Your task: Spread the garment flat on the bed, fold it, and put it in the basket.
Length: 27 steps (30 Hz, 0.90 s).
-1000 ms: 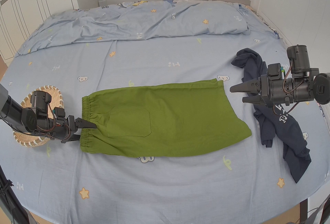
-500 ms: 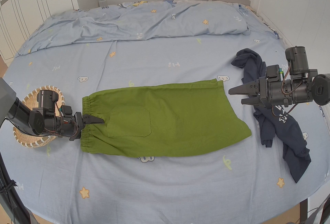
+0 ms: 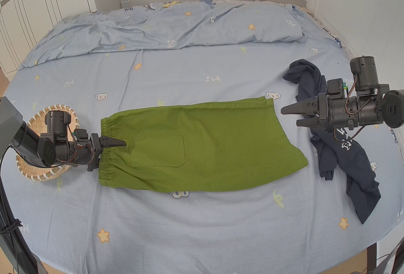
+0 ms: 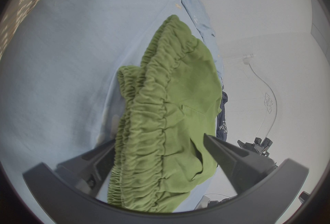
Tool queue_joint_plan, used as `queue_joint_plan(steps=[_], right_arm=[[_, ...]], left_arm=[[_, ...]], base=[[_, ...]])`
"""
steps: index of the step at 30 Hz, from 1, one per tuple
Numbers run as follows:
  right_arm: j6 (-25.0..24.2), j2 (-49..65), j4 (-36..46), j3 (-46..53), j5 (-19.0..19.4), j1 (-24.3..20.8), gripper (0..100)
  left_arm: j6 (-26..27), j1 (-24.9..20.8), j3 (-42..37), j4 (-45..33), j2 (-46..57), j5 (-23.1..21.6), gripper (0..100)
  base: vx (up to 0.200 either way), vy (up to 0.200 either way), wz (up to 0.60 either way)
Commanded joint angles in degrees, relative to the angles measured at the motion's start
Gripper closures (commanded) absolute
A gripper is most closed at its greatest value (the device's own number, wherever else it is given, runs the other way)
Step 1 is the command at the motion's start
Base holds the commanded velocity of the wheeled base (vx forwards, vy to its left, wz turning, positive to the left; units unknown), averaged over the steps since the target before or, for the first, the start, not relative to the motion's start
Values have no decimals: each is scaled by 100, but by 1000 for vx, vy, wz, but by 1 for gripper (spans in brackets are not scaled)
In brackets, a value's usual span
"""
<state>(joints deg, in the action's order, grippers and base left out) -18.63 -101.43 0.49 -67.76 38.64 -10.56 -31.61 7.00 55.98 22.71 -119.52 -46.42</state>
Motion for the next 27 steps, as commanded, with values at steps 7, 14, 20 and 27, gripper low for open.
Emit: queue_joint_plan(steps=[7, 14, 20, 27], right_arm=[[-1, -114, -5, -45, -6, 45, 0], [-9, -141, -119, -27, -24, 63, 0], [-1, -457, -110, -150, -50, 194, 0], [122, -1318, -31, -563, -68, 599, 0]], left_arm=[[-12, 135, 1, -83, 227, -157, 100], [-126, 126, 80, -338, 570, -148, 100], [-91, 135, 335, -953, 719, -148, 100], [-65, 144, 379, -1041, 719, -139, 100]], base=[[0, 0, 0], [0, 0, 0], [0, 0, 0], [0, 0, 0]])
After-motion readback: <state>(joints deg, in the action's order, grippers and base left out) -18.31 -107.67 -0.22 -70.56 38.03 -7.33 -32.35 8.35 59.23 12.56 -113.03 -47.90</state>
